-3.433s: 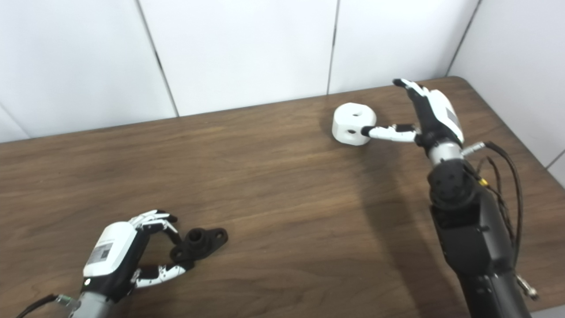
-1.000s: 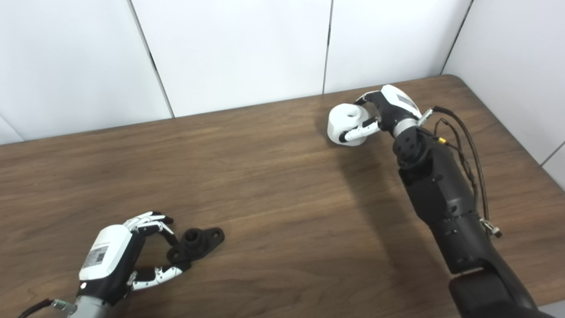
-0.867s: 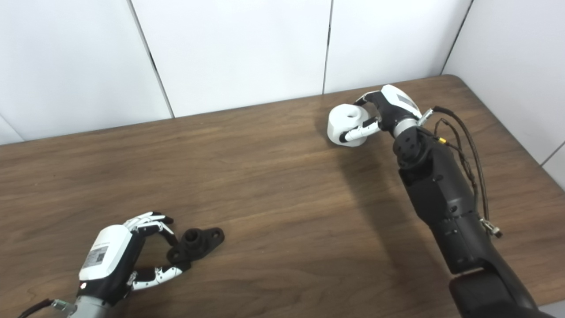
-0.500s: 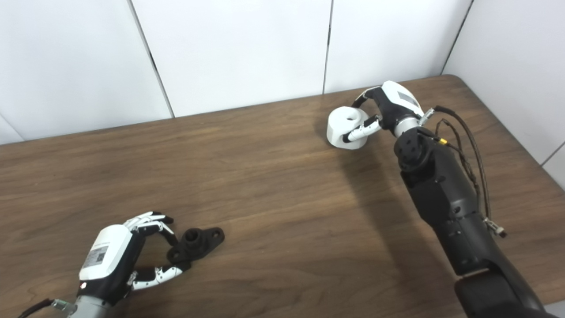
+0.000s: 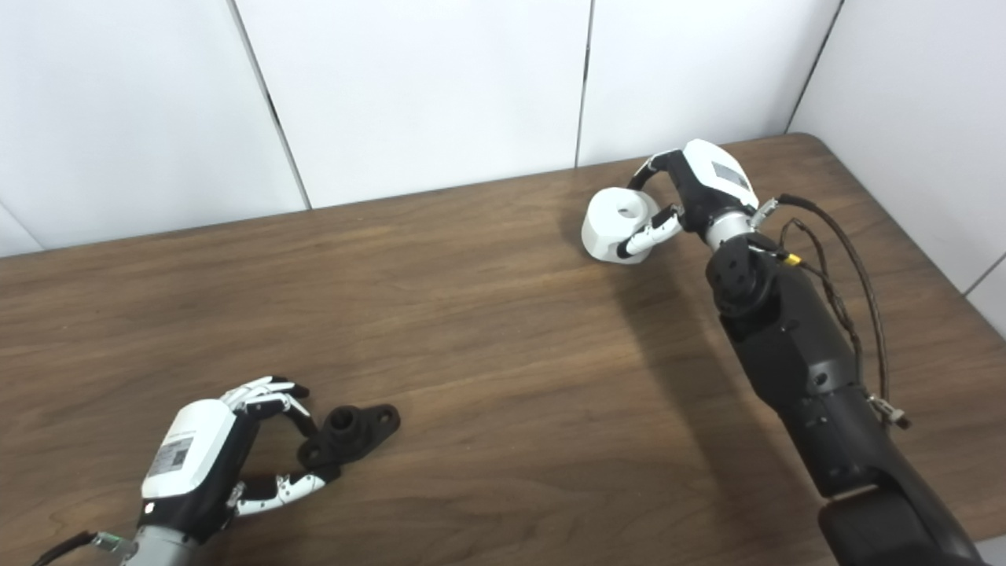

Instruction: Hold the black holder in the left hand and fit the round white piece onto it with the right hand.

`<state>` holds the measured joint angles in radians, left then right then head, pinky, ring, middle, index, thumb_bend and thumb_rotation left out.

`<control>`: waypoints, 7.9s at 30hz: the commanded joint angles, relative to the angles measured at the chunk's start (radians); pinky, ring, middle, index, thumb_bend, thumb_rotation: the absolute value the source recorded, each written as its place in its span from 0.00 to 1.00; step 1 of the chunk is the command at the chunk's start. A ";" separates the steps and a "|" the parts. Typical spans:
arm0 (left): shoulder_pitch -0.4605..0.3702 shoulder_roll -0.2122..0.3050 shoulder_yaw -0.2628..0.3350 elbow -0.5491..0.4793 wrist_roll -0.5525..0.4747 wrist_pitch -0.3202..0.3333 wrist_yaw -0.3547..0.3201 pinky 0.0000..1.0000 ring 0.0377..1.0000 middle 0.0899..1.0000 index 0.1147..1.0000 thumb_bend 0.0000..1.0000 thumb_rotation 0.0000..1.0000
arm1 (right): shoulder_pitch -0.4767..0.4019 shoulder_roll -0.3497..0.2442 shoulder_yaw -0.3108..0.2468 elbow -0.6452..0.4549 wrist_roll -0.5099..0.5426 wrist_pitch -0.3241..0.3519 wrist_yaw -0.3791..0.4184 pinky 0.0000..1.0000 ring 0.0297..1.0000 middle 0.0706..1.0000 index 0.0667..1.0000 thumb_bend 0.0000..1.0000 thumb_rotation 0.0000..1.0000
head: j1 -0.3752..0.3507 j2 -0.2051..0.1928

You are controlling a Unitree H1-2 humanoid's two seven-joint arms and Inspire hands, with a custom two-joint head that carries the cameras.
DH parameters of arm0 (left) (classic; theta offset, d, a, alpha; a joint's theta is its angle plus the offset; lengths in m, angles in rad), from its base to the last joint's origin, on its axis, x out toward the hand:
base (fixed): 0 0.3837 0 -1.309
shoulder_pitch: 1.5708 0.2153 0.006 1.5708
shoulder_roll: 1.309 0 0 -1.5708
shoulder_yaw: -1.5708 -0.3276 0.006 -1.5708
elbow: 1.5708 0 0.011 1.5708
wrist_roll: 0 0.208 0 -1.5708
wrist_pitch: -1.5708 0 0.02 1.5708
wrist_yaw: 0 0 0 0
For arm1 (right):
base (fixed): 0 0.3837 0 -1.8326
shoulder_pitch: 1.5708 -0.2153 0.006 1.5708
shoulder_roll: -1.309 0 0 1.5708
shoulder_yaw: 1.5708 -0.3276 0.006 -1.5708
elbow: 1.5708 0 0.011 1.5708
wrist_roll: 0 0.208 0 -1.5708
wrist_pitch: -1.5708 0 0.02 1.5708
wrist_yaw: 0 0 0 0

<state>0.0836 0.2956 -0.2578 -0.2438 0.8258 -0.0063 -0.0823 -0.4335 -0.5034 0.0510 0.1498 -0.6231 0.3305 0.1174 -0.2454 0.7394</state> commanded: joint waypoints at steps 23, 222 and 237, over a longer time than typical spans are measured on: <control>0.005 -0.021 -0.043 0.009 0.034 0.086 -0.071 0.84 0.85 0.75 0.42 0.52 0.05 | 0.090 0.021 0.089 -0.562 -0.002 0.115 0.243 0.89 0.89 0.77 0.45 0.52 0.13 | 0.061 0.017; -0.035 -0.117 -0.107 -0.116 0.126 0.245 -0.227 0.85 0.85 0.76 0.42 0.52 0.05 | 0.078 0.235 0.337 -0.710 -0.232 -0.062 0.563 1.00 0.96 0.80 0.44 0.53 0.14 | 0.182 0.153; -0.038 -0.120 -0.107 -0.112 0.124 0.240 -0.222 0.85 0.84 0.75 0.42 0.52 0.05 | 0.080 0.248 0.351 -0.711 -0.240 -0.067 0.577 0.99 0.96 0.80 0.44 0.53 0.14 | 0.179 0.159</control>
<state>0.0375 0.1749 -0.3586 -0.3597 0.9577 0.2247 -0.2783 -0.3427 -0.2579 0.3957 -0.5550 -0.8538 0.2840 0.6906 -0.0660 0.8974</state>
